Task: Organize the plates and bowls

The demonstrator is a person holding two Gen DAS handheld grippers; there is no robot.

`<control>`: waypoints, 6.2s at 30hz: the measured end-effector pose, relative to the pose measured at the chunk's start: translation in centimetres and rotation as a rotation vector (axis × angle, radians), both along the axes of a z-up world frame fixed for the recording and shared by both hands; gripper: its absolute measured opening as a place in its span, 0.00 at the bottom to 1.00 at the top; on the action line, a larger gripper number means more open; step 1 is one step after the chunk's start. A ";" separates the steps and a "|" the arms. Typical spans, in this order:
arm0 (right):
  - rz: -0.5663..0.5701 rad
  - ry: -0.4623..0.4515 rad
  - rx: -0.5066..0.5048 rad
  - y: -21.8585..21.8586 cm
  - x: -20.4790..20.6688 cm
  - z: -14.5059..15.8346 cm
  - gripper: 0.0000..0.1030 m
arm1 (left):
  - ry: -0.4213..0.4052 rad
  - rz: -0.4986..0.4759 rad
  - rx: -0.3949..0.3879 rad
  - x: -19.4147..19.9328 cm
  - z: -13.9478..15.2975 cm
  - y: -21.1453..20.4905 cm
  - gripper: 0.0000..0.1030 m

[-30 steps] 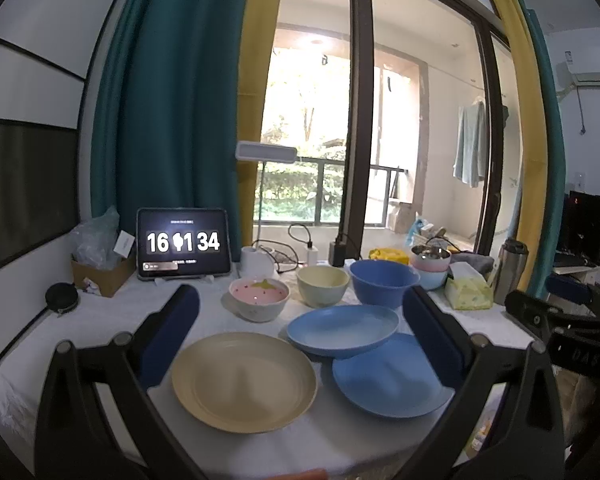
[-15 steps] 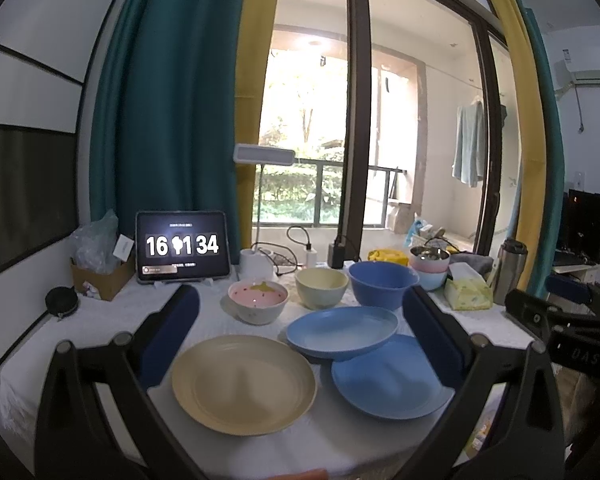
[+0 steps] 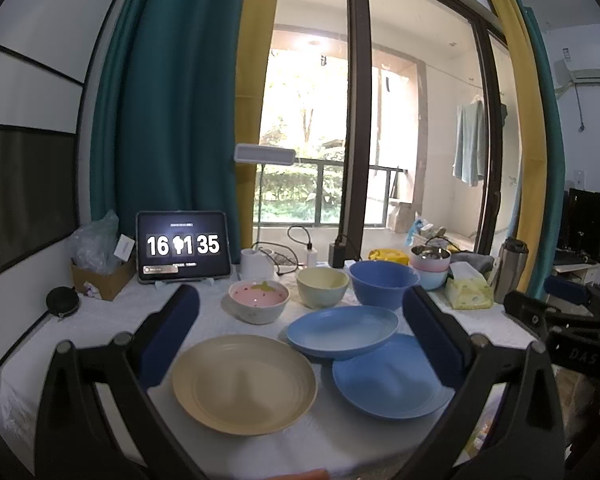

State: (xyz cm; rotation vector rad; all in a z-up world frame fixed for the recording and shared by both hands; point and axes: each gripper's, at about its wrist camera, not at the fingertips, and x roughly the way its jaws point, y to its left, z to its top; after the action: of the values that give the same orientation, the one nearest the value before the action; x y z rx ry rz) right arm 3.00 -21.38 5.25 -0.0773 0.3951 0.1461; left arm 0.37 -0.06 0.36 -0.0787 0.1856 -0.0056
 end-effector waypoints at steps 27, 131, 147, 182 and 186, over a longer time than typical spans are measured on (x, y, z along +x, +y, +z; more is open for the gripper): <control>0.001 0.002 0.001 0.0 0.0 -0.1 0.83 | 0.001 -0.003 0.004 -0.1 0.0 0.0 1.00; 0.103 0.506 0.049 0.2 26.5 -13.7 0.53 | 0.675 -0.004 -0.084 29.4 -13.1 -1.6 0.77; 0.100 0.529 0.032 0.2 26.8 -14.6 0.28 | 0.716 -0.022 -0.086 29.8 -13.9 -2.1 0.40; 0.080 0.483 0.046 -0.1 24.3 -12.2 0.21 | 0.667 -0.025 -0.085 26.6 -11.9 -2.1 0.27; 0.076 0.473 0.047 -0.3 23.6 -11.8 0.21 | 0.662 -0.031 -0.083 25.9 -11.6 -2.2 0.27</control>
State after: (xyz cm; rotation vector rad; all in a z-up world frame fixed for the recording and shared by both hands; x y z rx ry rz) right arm 26.56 -21.63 -6.55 -0.0097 0.8607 0.2498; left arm 26.29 -2.27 -11.28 -0.1596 0.8483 -0.0186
